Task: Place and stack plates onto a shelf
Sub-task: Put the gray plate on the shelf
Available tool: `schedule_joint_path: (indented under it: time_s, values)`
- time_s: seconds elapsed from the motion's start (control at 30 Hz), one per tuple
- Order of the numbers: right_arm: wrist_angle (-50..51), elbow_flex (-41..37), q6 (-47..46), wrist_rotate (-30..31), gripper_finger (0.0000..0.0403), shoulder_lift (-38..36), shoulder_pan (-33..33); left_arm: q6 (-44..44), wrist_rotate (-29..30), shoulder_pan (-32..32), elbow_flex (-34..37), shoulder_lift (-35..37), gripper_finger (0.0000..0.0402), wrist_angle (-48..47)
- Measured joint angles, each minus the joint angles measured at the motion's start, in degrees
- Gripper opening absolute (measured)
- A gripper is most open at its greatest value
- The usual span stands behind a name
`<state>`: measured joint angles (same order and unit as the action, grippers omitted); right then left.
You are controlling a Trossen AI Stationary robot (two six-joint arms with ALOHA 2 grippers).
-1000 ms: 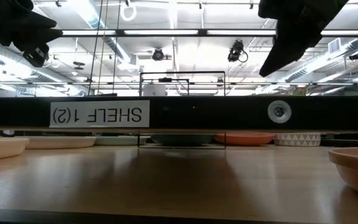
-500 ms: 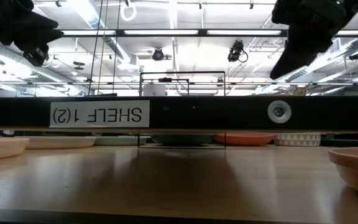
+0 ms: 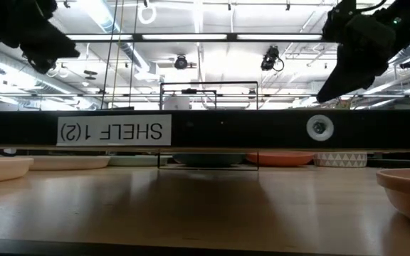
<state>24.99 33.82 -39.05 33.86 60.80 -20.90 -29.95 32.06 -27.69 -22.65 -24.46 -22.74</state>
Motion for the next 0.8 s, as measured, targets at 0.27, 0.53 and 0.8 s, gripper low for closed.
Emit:
schedule_joint_path:
  time_s: [0.27,0.53,0.8]
  values:
    - [-0.9,-0.4,-0.9,9.7,0.0078,0.0,-4.8,-4.3,-7.1,2.9,-3.9,-13.5,0.0103,-5.7]
    - [-4.7,-0.4,4.5,20.8,0.0078,0.0,-8.3,-8.7,-8.1,16.6,-5.6,-26.0,0.0130,-6.7]
    - [-7.1,-0.4,9.8,20.7,0.0078,0.0,-8.3,-7.0,-20.8,32.8,-6.0,-38.1,0.0177,-6.7]
